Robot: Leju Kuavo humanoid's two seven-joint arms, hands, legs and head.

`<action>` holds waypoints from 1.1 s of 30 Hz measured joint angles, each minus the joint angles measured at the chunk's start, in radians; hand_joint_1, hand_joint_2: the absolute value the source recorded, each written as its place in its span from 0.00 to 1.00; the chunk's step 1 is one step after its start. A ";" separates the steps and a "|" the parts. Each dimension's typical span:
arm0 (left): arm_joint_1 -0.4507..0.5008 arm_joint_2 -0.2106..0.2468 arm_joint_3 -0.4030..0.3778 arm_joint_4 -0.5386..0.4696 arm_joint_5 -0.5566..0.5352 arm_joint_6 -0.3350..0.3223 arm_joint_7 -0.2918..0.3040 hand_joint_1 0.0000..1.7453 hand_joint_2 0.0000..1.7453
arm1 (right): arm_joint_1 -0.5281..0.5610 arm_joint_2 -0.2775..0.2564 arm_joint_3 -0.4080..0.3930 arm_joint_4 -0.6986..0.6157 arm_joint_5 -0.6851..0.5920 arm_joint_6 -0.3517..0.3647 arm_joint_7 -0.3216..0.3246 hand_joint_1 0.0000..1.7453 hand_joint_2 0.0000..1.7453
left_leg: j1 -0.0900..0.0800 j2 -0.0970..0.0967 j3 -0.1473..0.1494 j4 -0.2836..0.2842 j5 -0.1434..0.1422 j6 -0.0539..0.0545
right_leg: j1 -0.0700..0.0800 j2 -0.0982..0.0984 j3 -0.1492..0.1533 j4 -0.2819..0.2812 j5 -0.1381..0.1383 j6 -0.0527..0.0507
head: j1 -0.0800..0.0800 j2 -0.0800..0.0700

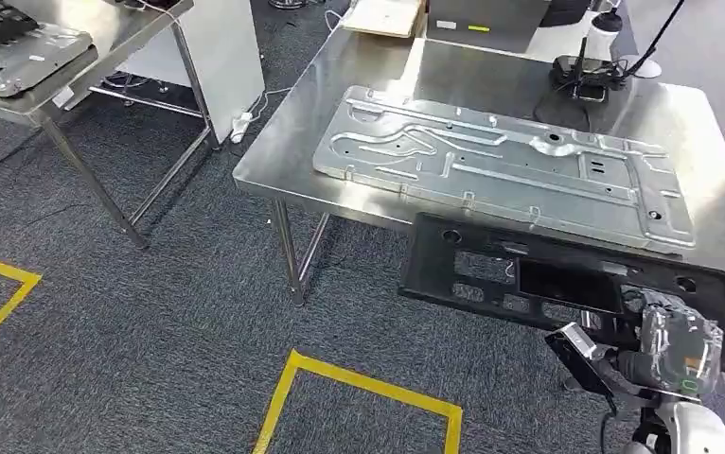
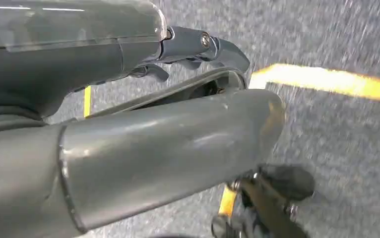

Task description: Take the parts from the cabinet and place them on the table.

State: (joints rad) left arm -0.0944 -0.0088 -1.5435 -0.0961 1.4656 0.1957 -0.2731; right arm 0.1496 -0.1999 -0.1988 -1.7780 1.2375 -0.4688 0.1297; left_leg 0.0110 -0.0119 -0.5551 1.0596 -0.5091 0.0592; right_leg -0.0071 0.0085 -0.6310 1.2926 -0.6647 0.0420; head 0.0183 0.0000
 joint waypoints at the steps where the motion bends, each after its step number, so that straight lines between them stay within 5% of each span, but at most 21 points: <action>1: 0.002 0.000 0.000 0.000 0.000 0.000 0.000 0.00 0.00 | 0.000 -0.004 -0.007 0.004 0.008 0.005 0.005 1.00 1.00 | 0.000 -0.002 0.007 0.000 -0.008 -0.002 | -0.001 -0.001 -0.031 0.015 -0.010 0.001 | 0.000 0.000; 3: 0.006 0.000 -0.001 0.000 -0.002 0.000 0.001 0.00 0.00 | 0.000 -0.014 -0.019 0.011 0.027 0.016 0.015 1.00 1.00 | 0.000 -0.002 0.029 0.000 -0.027 -0.004 | 0.000 -0.003 -0.040 -0.054 0.040 0.000 | 0.000 0.000; 5: 0.004 0.000 -0.001 0.000 -0.002 -0.002 0.001 0.00 0.00 | 0.000 -0.030 -0.033 0.020 0.034 0.018 0.019 1.00 1.00 | -0.002 -0.002 0.054 -0.001 -0.049 -0.007 | 0.002 -0.003 -0.015 -0.200 0.176 -0.017 | 0.000 0.000; 6: 0.007 -0.002 -0.002 0.000 -0.002 -0.002 0.002 0.00 0.00 | 0.000 -0.035 -0.042 0.028 0.034 0.018 0.019 1.00 1.00 | -0.001 -0.002 0.069 -0.001 -0.056 -0.010 | 0.007 -0.003 -0.023 -0.191 0.207 -0.024 | 0.000 0.000; 8: 0.001 -0.002 -0.004 0.000 -0.003 -0.003 0.005 0.00 0.00 | -0.008 -0.046 -0.051 0.039 0.037 0.021 0.020 1.00 1.00 | -0.002 -0.007 0.073 -0.018 -0.068 -0.026 | 0.019 -0.006 -0.010 -0.214 0.208 -0.038 | 0.002 0.000; 10: -0.002 -0.002 -0.004 0.000 -0.003 -0.003 0.006 0.00 0.00 | -0.020 -0.054 -0.058 0.046 0.042 0.021 0.019 1.00 1.00 | -0.007 -0.006 0.093 -0.001 -0.053 -0.038 | 0.011 0.000 0.014 -0.233 0.197 -0.051 | 0.002 0.000; 12: -0.008 0.002 -0.005 0.000 -0.003 -0.004 0.006 0.00 0.00 | -0.028 -0.056 -0.058 0.052 0.046 0.021 0.019 1.00 1.00 | -0.007 -0.002 0.052 0.087 -0.029 -0.044 | 0.004 -0.004 0.053 -0.256 0.189 -0.064 | 0.002 0.000; 13: -0.010 0.001 -0.006 0.000 -0.003 -0.004 0.006 0.00 0.00 | -0.032 -0.056 -0.058 0.056 0.048 0.021 0.019 1.00 1.00 | -0.006 -0.001 0.003 0.156 -0.036 -0.047 | 0.003 -0.005 0.065 -0.261 0.182 -0.070 | 0.001 0.000; 15: -0.011 0.001 -0.007 0.000 -0.003 -0.005 0.006 0.00 0.00 | -0.035 -0.056 -0.058 0.064 0.048 0.021 0.018 1.00 1.00 | -0.002 0.001 -0.090 0.254 -0.108 -0.053 | 0.002 -0.005 0.083 -0.262 0.164 -0.071 | 0.001 0.000; 17: -0.005 0.001 -0.007 0.000 -0.003 -0.005 0.006 0.00 0.00 | -0.034 -0.056 -0.058 0.070 0.050 0.021 0.017 1.00 1.00 | -0.001 0.003 -0.144 0.264 -0.159 -0.058 | 0.002 -0.002 0.108 -0.262 0.143 -0.070 | 0.001 0.000; 18: -0.002 0.002 -0.007 0.000 -0.003 -0.005 0.006 0.00 0.00 | -0.034 -0.056 -0.058 0.074 0.050 0.021 0.017 1.00 1.00 | -0.002 0.004 -0.149 0.230 -0.149 -0.057 | 0.002 -0.001 0.124 -0.262 0.130 -0.068 | 0.001 0.000; 19: -0.001 0.002 -0.007 0.000 -0.003 -0.005 0.007 0.00 0.00 | -0.034 -0.056 -0.058 0.078 0.050 0.021 0.017 1.00 1.00 | -0.002 0.004 -0.142 0.164 -0.102 -0.053 | 0.002 0.000 0.143 -0.262 0.116 -0.065 | 0.001 0.000; 20: -0.001 0.004 -0.007 0.000 -0.003 -0.004 0.007 0.00 0.00 | -0.035 -0.056 -0.058 0.080 0.050 0.021 0.017 1.00 1.00 | -0.004 0.004 -0.132 0.092 -0.019 -0.046 | 0.003 -0.002 0.159 -0.262 0.102 -0.062 | 0.001 0.000; 21: 0.005 0.005 -0.007 0.000 -0.003 -0.004 0.008 0.00 0.00 | -0.036 -0.056 -0.058 0.082 0.050 0.020 0.017 1.00 1.00 | -0.009 0.006 -0.131 0.020 0.105 -0.038 | 0.002 -0.002 0.158 -0.264 0.089 -0.059 | 0.002 0.000; 23: 0.001 0.009 -0.008 0.000 -0.004 -0.003 0.015 0.00 0.00 | -0.044 -0.055 -0.060 0.095 0.050 0.011 0.016 1.00 1.00 | -0.015 0.004 -0.129 0.010 0.097 -0.035 | 0.005 0.003 0.166 -0.265 0.073 -0.042 | 0.002 0.000; 25: 0.003 0.008 -0.009 0.000 -0.007 -0.003 0.016 0.00 0.00 | -0.045 -0.056 -0.064 0.103 0.054 -0.009 0.001 1.00 1.00 | -0.016 0.004 -0.111 -0.008 0.093 -0.021 | 0.004 0.002 0.181 -0.260 0.092 -0.031 | 0.002 0.000; 27: 0.001 0.007 -0.009 0.000 -0.012 -0.003 0.015 0.00 0.00 | -0.065 -0.058 -0.066 0.112 0.059 -0.041 -0.017 1.00 1.00 | -0.009 0.003 -0.069 -0.035 0.089 -0.013 | -0.001 -0.001 0.160 -0.199 0.105 -0.025 | 0.003 0.000; 28: -0.001 0.008 -0.009 0.000 -0.013 -0.003 0.015 0.00 0.00 | -0.077 -0.058 -0.066 0.115 0.061 -0.057 -0.018 1.00 1.00 | -0.008 0.004 -0.056 -0.042 0.083 -0.007 | -0.003 -0.003 0.122 -0.139 0.103 -0.022 | 0.002 0.000; 31: -0.004 0.008 -0.009 0.000 -0.014 -0.004 0.015 0.00 0.00 | -0.094 -0.058 -0.066 0.126 0.065 -0.068 -0.023 1.00 1.00 | -0.005 0.003 -0.016 -0.050 0.054 -0.007 | -0.014 -0.003 -0.013 0.006 -0.006 -0.006 | 0.002 0.000; 33: -0.001 0.008 -0.009 0.000 -0.019 -0.005 0.015 0.00 0.00 | -0.099 -0.058 -0.066 0.138 0.069 -0.067 -0.026 1.00 1.00 | -0.001 -0.001 0.018 -0.050 0.028 -0.013 | -0.022 -0.004 -0.040 -0.028 -0.016 0.006 | 0.002 0.000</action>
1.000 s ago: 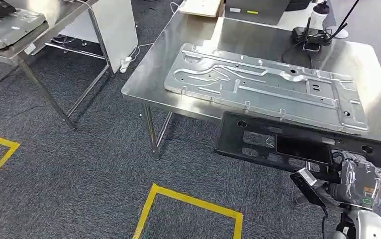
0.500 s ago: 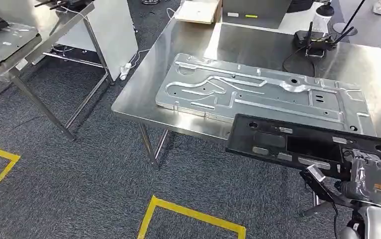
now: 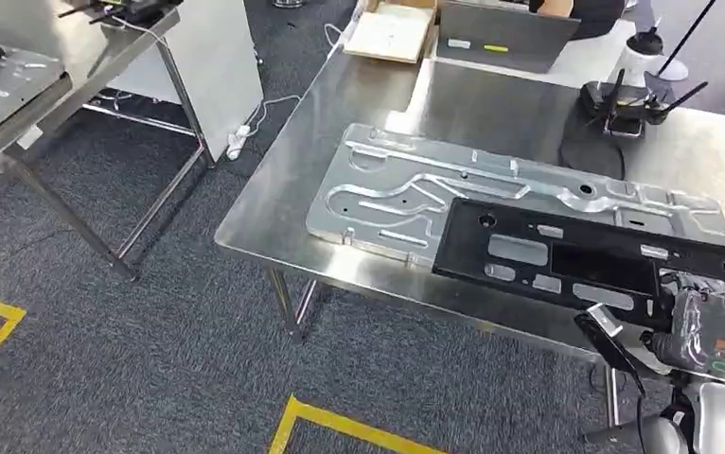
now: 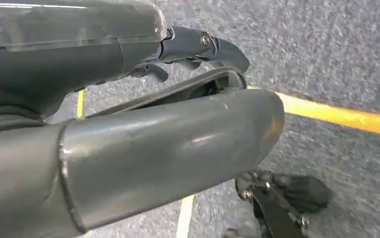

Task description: Take the parts from the cabinet and place them on the table.

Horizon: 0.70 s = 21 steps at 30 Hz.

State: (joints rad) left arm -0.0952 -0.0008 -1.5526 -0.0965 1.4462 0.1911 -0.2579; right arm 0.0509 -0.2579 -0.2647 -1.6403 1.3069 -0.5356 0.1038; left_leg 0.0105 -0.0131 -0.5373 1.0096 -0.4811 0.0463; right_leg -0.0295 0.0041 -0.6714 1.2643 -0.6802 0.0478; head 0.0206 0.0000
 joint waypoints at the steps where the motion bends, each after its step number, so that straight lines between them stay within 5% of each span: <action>1: 0.001 0.000 0.000 0.000 -0.001 0.000 0.000 0.00 0.00 | -0.007 -0.001 0.000 0.008 0.000 0.001 0.001 1.00 1.00 | 0.003 -0.001 0.020 0.000 -0.015 -0.005 | -0.005 -0.002 0.004 -0.058 0.041 0.002 | -0.001 0.000; 2: 0.000 0.000 0.000 0.000 -0.002 0.000 0.000 0.00 0.00 | -0.015 -0.005 0.000 0.021 0.000 0.002 0.003 1.00 1.00 | 0.006 -0.001 0.038 0.001 -0.029 -0.012 | -0.010 -0.005 0.012 -0.126 0.104 0.009 | 0.000 0.000; 3: 0.001 0.000 0.000 0.000 -0.002 0.000 0.000 0.00 0.00 | -0.021 -0.008 0.000 0.031 0.000 0.003 0.003 1.00 1.00 | 0.006 -0.001 0.040 0.001 -0.044 -0.020 | -0.016 -0.007 0.015 -0.191 0.207 0.015 | 0.000 0.000; 4: -0.001 0.001 0.000 0.000 -0.003 0.000 0.000 0.00 0.00 | -0.027 -0.009 -0.001 0.046 0.000 0.003 0.004 1.00 1.00 | 0.006 -0.002 0.060 0.018 -0.061 -0.027 | -0.011 -0.015 0.005 -0.208 0.259 0.007 | -0.002 0.000; 5: -0.003 0.001 0.000 0.000 -0.004 0.002 0.001 0.00 0.00 | -0.034 -0.011 -0.002 0.058 0.000 0.006 0.004 1.00 1.00 | 0.004 -0.004 0.058 0.011 -0.069 -0.037 | -0.001 -0.011 0.015 -0.200 0.243 -0.012 | -0.001 0.000; 8: -0.008 0.001 0.000 0.000 -0.005 0.002 0.003 0.00 0.00 | -0.046 -0.023 -0.006 0.073 -0.001 0.007 0.006 1.00 1.00 | 0.006 -0.004 0.066 0.032 -0.060 -0.055 | -0.005 -0.003 0.037 -0.207 0.235 -0.038 | -0.002 0.000; 10: -0.012 0.001 -0.001 0.000 -0.006 0.002 0.003 0.00 0.00 | -0.052 -0.026 -0.009 0.081 -0.007 0.008 0.007 1.00 1.00 | 0.008 0.006 0.004 0.145 -0.048 -0.059 | -0.001 -0.005 0.063 -0.218 0.221 -0.057 | -0.002 0.000; 12: -0.013 0.001 -0.001 0.000 -0.009 0.001 0.003 0.00 0.00 | -0.056 -0.026 -0.010 0.092 -0.021 0.012 0.009 1.00 1.00 | 0.006 0.007 -0.094 0.274 -0.113 -0.061 | 0.006 -0.005 0.083 -0.221 0.201 -0.064 | -0.002 0.000; 14: -0.009 0.002 -0.001 0.000 -0.010 0.001 0.003 0.00 0.00 | -0.055 -0.026 -0.013 0.106 -0.027 0.013 0.010 1.00 1.00 | 0.002 0.007 -0.157 0.317 -0.168 -0.054 | 0.015 -0.002 0.111 -0.221 0.178 -0.069 | -0.002 0.000; 16: -0.005 0.002 -0.002 0.000 -0.012 0.002 0.003 0.00 0.00 | -0.055 -0.026 -0.016 0.118 -0.037 0.013 0.007 1.00 1.00 | -0.009 0.006 -0.159 0.235 -0.126 -0.034 | 0.024 0.001 0.145 -0.221 0.157 -0.071 | -0.002 0.000; 18: -0.003 0.006 -0.002 0.000 -0.013 0.008 0.002 0.00 0.00 | -0.054 -0.026 -0.021 0.129 -0.045 0.014 0.003 1.00 1.00 | -0.031 0.006 -0.141 0.086 0.026 0.005 | 0.033 0.001 0.173 -0.223 0.134 -0.073 | -0.002 0.000; 19: 0.002 0.016 -0.002 0.000 -0.016 0.009 0.004 0.00 0.00 | -0.056 -0.024 -0.023 0.140 -0.049 0.016 0.002 1.00 1.00 | -0.042 -0.008 -0.147 0.057 0.091 0.021 | 0.036 0.002 0.182 -0.218 0.125 -0.070 | 0.003 0.000; 20: 0.001 0.013 -0.002 0.000 -0.023 0.010 0.005 0.00 0.00 | -0.053 -0.024 -0.024 0.147 -0.053 0.022 0.000 1.00 1.00 | -0.040 -0.007 -0.139 0.048 0.074 0.022 | 0.035 0.009 0.177 -0.225 0.120 -0.063 | -0.001 0.000; 21: 0.000 0.014 -0.003 0.000 -0.022 0.012 0.005 0.00 0.00 | -0.051 -0.024 -0.026 0.152 -0.058 0.029 0.000 1.00 1.00 | -0.039 -0.004 -0.135 0.051 0.086 0.018 | 0.031 0.009 0.179 -0.230 0.115 -0.057 | -0.002 0.000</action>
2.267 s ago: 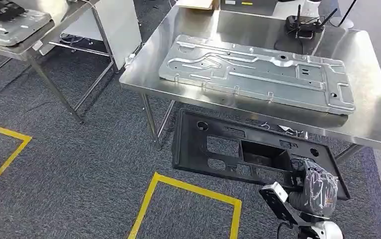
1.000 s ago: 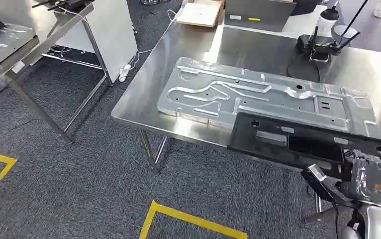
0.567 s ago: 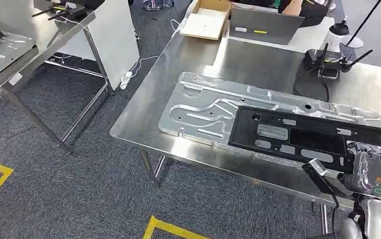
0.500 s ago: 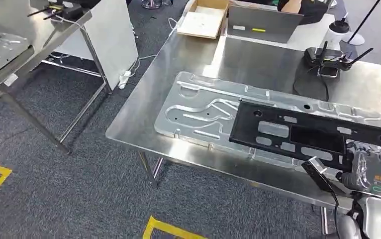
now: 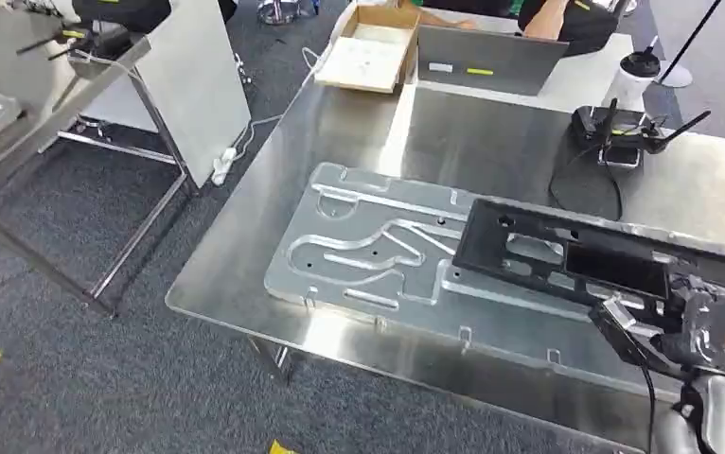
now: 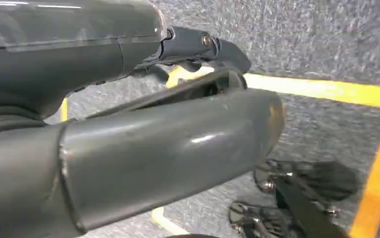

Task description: Take the parts from the cabinet and place them on the table.

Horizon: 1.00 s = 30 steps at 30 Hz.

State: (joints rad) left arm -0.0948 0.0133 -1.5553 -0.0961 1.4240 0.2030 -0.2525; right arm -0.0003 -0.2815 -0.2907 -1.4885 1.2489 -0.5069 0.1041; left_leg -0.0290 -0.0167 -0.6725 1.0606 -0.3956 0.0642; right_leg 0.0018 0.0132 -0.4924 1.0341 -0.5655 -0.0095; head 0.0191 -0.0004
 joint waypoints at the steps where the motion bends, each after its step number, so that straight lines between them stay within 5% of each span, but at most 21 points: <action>1: 0.000 0.000 0.000 0.000 -0.001 0.001 0.000 0.00 0.00 | 0.003 0.000 -0.001 0.006 -0.003 0.003 0.000 1.00 1.00 | -0.003 -0.001 0.004 -0.007 -0.003 0.003 | -0.002 0.000 0.005 -0.006 -0.003 0.005 | 0.000 0.000; 2: -0.002 0.000 0.000 0.000 -0.002 0.001 -0.002 0.00 0.00 | 0.003 -0.002 -0.003 0.008 -0.004 0.002 -0.001 0.00 0.00 | 0.001 0.001 0.014 -0.024 -0.003 0.005 | 0.003 0.001 0.015 -0.016 -0.005 0.010 | -0.001 0.000; 4: -0.003 0.000 0.000 0.000 -0.008 0.003 -0.002 0.00 0.00 | 0.005 -0.009 -0.010 0.013 -0.012 0.004 -0.006 0.00 0.00 | 0.011 0.004 0.047 -0.061 -0.001 0.006 | -0.003 -0.006 0.010 0.017 -0.029 0.018 | 0.000 0.000; 5: -0.005 0.000 -0.002 0.000 -0.010 0.004 -0.002 0.00 1.00 | 0.003 -0.010 -0.017 0.016 -0.018 0.005 -0.006 0.00 0.00 | 0.013 0.005 0.055 -0.066 -0.003 0.007 | -0.007 -0.006 -0.030 0.088 -0.062 0.023 | 0.000 0.000; 7: -0.007 0.000 -0.002 0.000 -0.011 0.006 0.003 0.00 1.00 | 0.003 -0.010 -0.026 0.023 -0.024 0.016 -0.006 0.00 0.00 | 0.017 0.005 0.066 -0.066 -0.016 0.005 | -0.018 -0.007 -0.128 0.239 -0.113 0.037 | 0.000 0.000; 8: -0.007 0.000 -0.002 0.000 -0.012 0.008 0.006 0.00 1.00 | 0.005 -0.010 -0.027 0.027 -0.029 0.020 -0.007 0.00 0.00 | 0.019 0.004 0.072 -0.064 -0.023 0.002 | -0.024 -0.007 -0.164 0.278 -0.108 0.044 | 0.000 0.000; 9: -0.006 0.000 -0.002 0.000 -0.011 0.008 0.008 0.00 1.00 | 0.006 -0.010 -0.027 0.031 -0.032 0.022 -0.008 0.00 0.00 | 0.021 0.004 0.079 -0.063 -0.030 -0.002 | -0.029 -0.008 -0.174 0.269 -0.076 0.051 | 0.000 0.000; 10: -0.005 0.000 -0.002 0.000 -0.008 0.007 0.010 0.00 1.00 | 0.008 -0.010 -0.029 0.034 -0.037 0.022 -0.009 0.00 0.00 | 0.027 0.004 0.089 -0.057 -0.040 -0.009 | -0.036 -0.009 -0.161 0.207 -0.012 0.060 | 0.000 0.000; 11: -0.005 -0.002 -0.002 0.000 -0.006 0.007 0.010 0.00 0.00 | 0.008 -0.010 -0.032 0.037 -0.039 0.022 -0.010 0.00 0.00 | 0.033 0.004 0.097 -0.050 -0.051 -0.016 | -0.040 -0.010 -0.134 0.123 0.050 0.066 | 0.000 0.000; 12: -0.005 -0.002 -0.002 0.000 -0.005 0.007 0.011 0.00 0.00 | 0.009 -0.010 -0.036 0.038 -0.041 0.022 -0.013 0.00 0.00 | 0.035 0.003 0.100 -0.039 -0.063 -0.025 | -0.047 -0.012 -0.105 0.034 0.103 0.074 | 0.000 0.000; 13: -0.005 0.000 -0.002 0.000 -0.006 0.007 0.015 0.00 0.00 | 0.009 -0.009 -0.037 0.042 -0.045 0.023 -0.016 0.00 0.00 | 0.031 0.002 0.094 -0.033 -0.071 -0.034 | -0.040 -0.010 -0.100 0.030 0.082 0.077 | 0.000 0.000; 15: -0.010 0.001 -0.002 0.000 -0.005 0.007 0.017 0.00 0.00 | 0.013 -0.006 -0.042 0.046 -0.048 0.024 -0.018 0.00 0.00 | 0.031 -0.002 0.093 -0.025 -0.073 -0.043 | -0.035 -0.007 -0.105 0.021 0.081 0.047 | 0.001 0.000; 18: -0.008 0.000 -0.002 0.000 0.004 0.007 0.022 0.00 0.00 | 0.015 -0.005 -0.042 0.047 -0.048 0.027 -0.018 0.00 0.00 | 0.035 0.002 0.093 -0.019 -0.087 -0.055 | -0.037 -0.009 -0.099 0.017 0.081 0.020 | 0.000 0.000; 20: -0.009 0.000 -0.002 0.000 0.010 0.005 0.031 0.00 0.00 | 0.016 -0.005 -0.042 0.046 -0.050 0.027 -0.019 0.00 0.00 | 0.036 0.009 0.057 0.074 -0.146 -0.062 | -0.034 -0.014 -0.095 0.017 0.084 0.006 | 0.000 0.000; 22: -0.010 0.000 -0.002 0.000 0.013 -0.014 0.029 0.00 0.00 | 0.016 0.000 -0.042 0.047 -0.055 0.028 -0.019 0.00 0.00 | 0.037 0.009 -0.020 0.239 -0.228 -0.065 | -0.029 -0.015 -0.098 0.018 0.085 0.004 | 0.000 0.000; 23: -0.008 0.000 -0.002 0.000 0.018 -0.025 0.025 0.00 0.00 | 0.017 0.001 -0.042 0.047 -0.057 0.030 -0.020 0.00 0.00 | 0.037 0.009 -0.044 0.290 -0.241 -0.064 | -0.027 -0.015 -0.101 0.019 0.085 0.004 | 0.000 0.000; 25: -0.006 -0.001 -0.001 0.000 0.022 -0.035 0.022 0.00 0.00 | 0.020 0.003 -0.042 0.047 -0.059 0.033 -0.022 0.00 0.00 | 0.036 0.009 -0.020 0.249 -0.197 -0.055 | -0.021 -0.015 -0.101 0.019 0.086 0.003 | 0.000 0.000; 27: -0.007 0.000 -0.001 0.000 0.024 -0.040 0.019 0.00 0.00 | 0.020 0.003 -0.042 0.047 -0.063 0.033 -0.022 0.00 0.00 | 0.029 0.009 0.081 0.057 -0.106 -0.034 | -0.015 -0.014 -0.098 0.019 0.086 0.003 | 0.000 0.000; 28: -0.009 0.001 -0.001 0.000 0.027 -0.042 0.018 0.00 0.00 | 0.020 0.003 -0.042 0.047 -0.064 0.033 -0.025 0.00 0.00 | 0.024 0.010 0.115 -0.019 -0.104 -0.019 | -0.015 -0.015 -0.098 0.019 0.087 0.003 | 0.001 0.000; 30: -0.011 0.001 0.000 0.000 0.029 -0.045 0.014 0.00 0.00 | 0.020 0.004 -0.042 0.047 -0.065 0.033 -0.025 0.00 0.00 | 0.020 0.013 0.119 -0.025 -0.089 -0.017 | -0.019 -0.016 -0.103 0.017 0.094 0.015 | -0.001 0.000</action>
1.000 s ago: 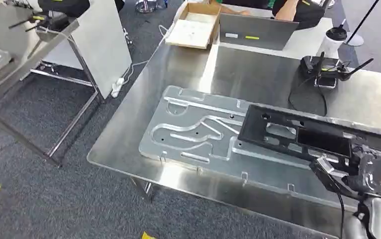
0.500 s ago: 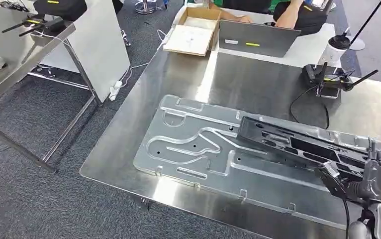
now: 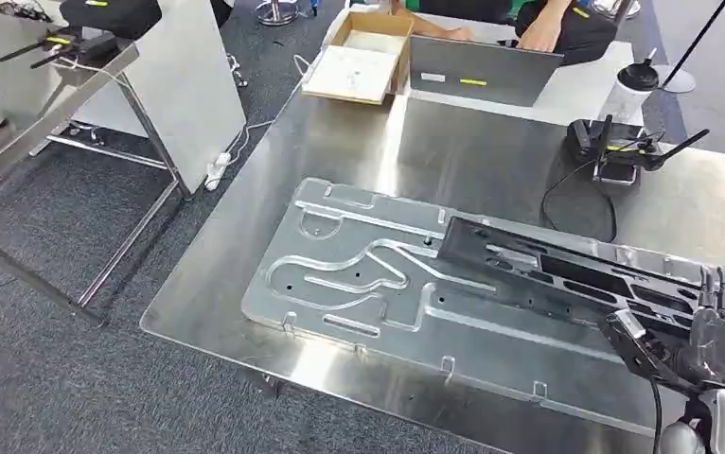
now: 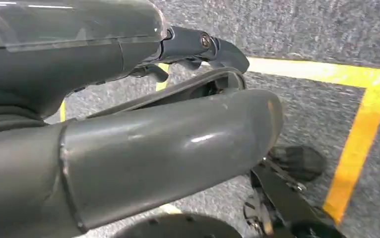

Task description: Take the parts from the cabinet and place them on the table.

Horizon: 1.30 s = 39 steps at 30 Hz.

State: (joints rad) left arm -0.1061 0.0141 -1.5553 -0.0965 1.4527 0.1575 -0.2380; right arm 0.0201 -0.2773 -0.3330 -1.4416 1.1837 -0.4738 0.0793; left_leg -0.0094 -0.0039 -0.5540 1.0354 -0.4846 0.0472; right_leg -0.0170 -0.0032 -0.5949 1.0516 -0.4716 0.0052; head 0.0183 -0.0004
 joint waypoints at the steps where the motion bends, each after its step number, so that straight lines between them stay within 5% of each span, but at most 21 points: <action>1: 0.000 0.000 0.000 0.000 0.002 -0.001 0.000 0.00 0.00 | 0.001 0.002 0.001 0.000 0.000 0.000 0.000 0.00 0.00 | -0.007 -0.001 -0.002 -0.001 0.004 0.000 | -0.002 -0.002 -0.001 -0.002 0.005 0.007 | 0.001 0.000; 3: 0.002 0.000 0.005 0.000 0.002 -0.001 0.000 0.00 0.00 | 0.003 0.004 0.000 -0.001 0.000 0.000 0.000 0.00 0.00 | 0.001 0.000 -0.006 -0.030 0.025 0.005 | 0.003 -0.002 0.002 -0.010 0.013 0.024 | 0.001 0.000; 4: 0.001 -0.001 0.006 0.000 0.002 -0.002 0.000 0.00 0.00 | 0.006 0.004 0.000 -0.001 0.000 0.000 -0.001 0.00 0.00 | 0.003 0.006 -0.001 -0.037 0.038 0.006 | -0.003 0.002 -0.005 0.003 -0.013 0.024 | 0.001 0.000; 5: 0.000 -0.002 0.007 0.000 0.002 -0.003 0.000 0.00 0.00 | 0.005 0.004 0.000 -0.001 0.000 0.000 -0.001 0.00 0.00 | 0.005 0.006 -0.008 -0.042 0.047 0.018 | -0.004 0.002 -0.018 0.042 -0.060 0.025 | 0.003 0.000; 8: 0.001 -0.003 0.012 0.000 0.003 -0.005 0.000 0.00 0.00 | 0.008 0.006 0.000 0.001 0.000 0.000 -0.002 0.00 0.00 | 0.003 0.006 -0.043 -0.037 0.067 0.016 | -0.007 0.003 -0.082 0.241 -0.183 0.035 | 0.002 0.000; 10: 0.001 -0.003 0.014 0.000 0.003 -0.007 0.000 0.00 0.00 | 0.011 0.006 0.000 0.003 0.000 0.001 -0.003 0.00 0.00 | 0.004 0.006 -0.070 -0.028 0.080 0.013 | -0.008 0.003 -0.057 0.239 -0.162 0.040 | 0.003 0.000; 12: 0.001 -0.006 0.014 0.000 0.003 -0.008 0.000 0.00 0.00 | 0.010 0.006 0.000 0.002 0.000 0.001 -0.003 0.00 0.00 | 0.007 0.006 -0.096 -0.014 0.090 0.005 | -0.011 0.002 0.046 0.089 -0.084 0.042 | 0.002 0.000; 13: 0.000 -0.006 0.015 0.000 0.003 -0.008 0.000 0.00 0.00 | 0.009 0.006 0.000 0.002 0.000 0.001 -0.004 0.00 0.00 | 0.007 0.006 -0.105 -0.004 0.094 0.000 | -0.013 0.003 0.105 -0.003 -0.078 0.042 | 0.003 0.000; 14: 0.000 -0.006 0.015 0.000 0.003 -0.008 0.000 0.00 0.00 | 0.007 0.006 0.000 0.002 0.000 0.001 -0.005 0.00 0.00 | 0.005 0.003 -0.112 -0.002 0.100 -0.007 | -0.004 0.005 0.115 -0.026 -0.101 0.033 | 0.002 0.000; 18: 0.003 -0.006 0.015 0.000 0.003 -0.008 0.000 0.00 0.00 | 0.010 0.006 0.000 0.002 0.000 0.001 -0.006 0.00 0.00 | 0.001 0.000 -0.114 -0.007 0.130 -0.031 | -0.002 0.008 0.089 -0.026 -0.062 -0.003 | 0.003 0.000; 20: 0.003 -0.006 0.016 0.000 0.003 -0.009 0.000 0.00 0.00 | 0.005 0.008 0.001 0.001 0.000 0.001 -0.007 0.00 0.00 | 0.009 -0.001 -0.139 0.032 0.061 -0.041 | -0.005 0.001 0.064 -0.026 -0.038 -0.021 | 0.002 0.000; 22: 0.003 -0.006 0.016 0.000 0.005 -0.010 0.001 0.00 0.00 | 0.006 0.009 0.002 0.002 0.000 0.001 -0.009 0.00 0.00 | 0.012 0.000 -0.177 0.178 -0.072 -0.050 | -0.004 -0.002 0.034 -0.026 -0.013 -0.029 | 0.002 0.000; 24: 0.002 -0.006 0.016 0.000 0.007 -0.010 0.001 0.00 0.00 | 0.006 0.009 0.002 0.002 0.000 0.001 -0.009 0.00 0.00 | 0.013 0.000 -0.196 0.317 -0.124 -0.055 | -0.002 -0.002 0.001 -0.024 0.012 -0.027 | 0.002 0.000; 26: 0.003 -0.006 0.016 0.000 0.008 -0.010 0.003 0.00 0.00 | 0.006 0.011 0.003 0.002 0.000 0.001 -0.010 0.00 0.00 | 0.013 0.000 -0.141 0.297 -0.073 -0.050 | 0.000 -0.003 -0.026 -0.022 0.033 -0.024 | 0.002 0.000; 28: 0.000 -0.006 0.016 0.000 0.008 -0.010 0.010 0.00 0.00 | 0.005 0.011 0.003 0.002 0.000 0.002 -0.010 0.00 0.00 | 0.010 -0.001 -0.011 0.132 -0.023 -0.034 | 0.004 -0.003 -0.049 -0.022 0.055 -0.019 | 0.002 0.000; 30: -0.004 -0.003 0.016 0.000 0.008 -0.010 0.012 0.00 0.00 | 0.005 0.011 0.004 0.002 0.002 0.006 -0.009 0.00 0.00 | 0.001 0.001 0.117 -0.050 -0.068 -0.014 | 0.009 -0.004 -0.058 -0.020 0.067 -0.010 | 0.002 0.000; 31: -0.006 -0.003 0.016 0.000 0.008 -0.010 0.012 0.00 0.00 | 0.003 0.011 0.004 0.002 0.002 0.016 -0.006 0.00 0.00 | 0.000 0.002 0.107 -0.051 -0.068 -0.016 | 0.006 -0.007 -0.057 -0.022 0.076 -0.002 | 0.002 0.000; 32: -0.006 -0.004 0.016 0.000 0.008 -0.010 0.010 0.00 0.00 | 0.002 0.011 0.004 0.002 0.001 0.035 0.002 0.00 1.00 | -0.005 0.003 0.105 -0.053 -0.065 -0.010 | 0.002 -0.008 -0.056 -0.026 0.083 0.006 | 0.002 0.000; 35: -0.004 -0.005 0.015 0.000 0.005 -0.009 0.010 0.00 0.00 | 0.005 0.002 0.004 0.003 -0.005 0.085 0.025 0.00 1.00 | 0.004 0.005 0.098 -0.072 -0.032 0.008 | -0.003 -0.007 -0.060 -0.026 0.092 0.020 | 0.002 0.000; 37: -0.003 -0.005 0.015 0.000 0.003 -0.006 0.010 0.00 0.00 | 0.006 -0.007 0.003 0.003 -0.009 0.103 0.034 0.00 1.00 | 0.002 0.009 0.078 -0.073 -0.015 0.023 | -0.003 -0.001 -0.092 0.044 0.012 0.025 | 0.003 0.000; 39: -0.001 -0.005 0.015 0.000 0.002 -0.003 0.010 0.00 0.00 | 0.006 -0.011 0.003 0.004 -0.009 0.111 0.038 0.00 1.00 | 0.001 0.011 0.057 -0.071 0.001 0.024 | -0.005 0.002 -0.145 0.201 -0.080 0.036 | 0.002 0.000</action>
State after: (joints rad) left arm -0.1067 0.0095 -1.5400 -0.0965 1.4549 0.1541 -0.2281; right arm 0.0265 -0.2884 -0.3304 -1.4378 1.1746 -0.3632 0.1171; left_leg -0.0081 0.0074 -0.4974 0.9642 -0.4833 0.0708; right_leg -0.0219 -0.0013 -0.7399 1.2522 -0.5517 0.0413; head 0.0206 -0.0004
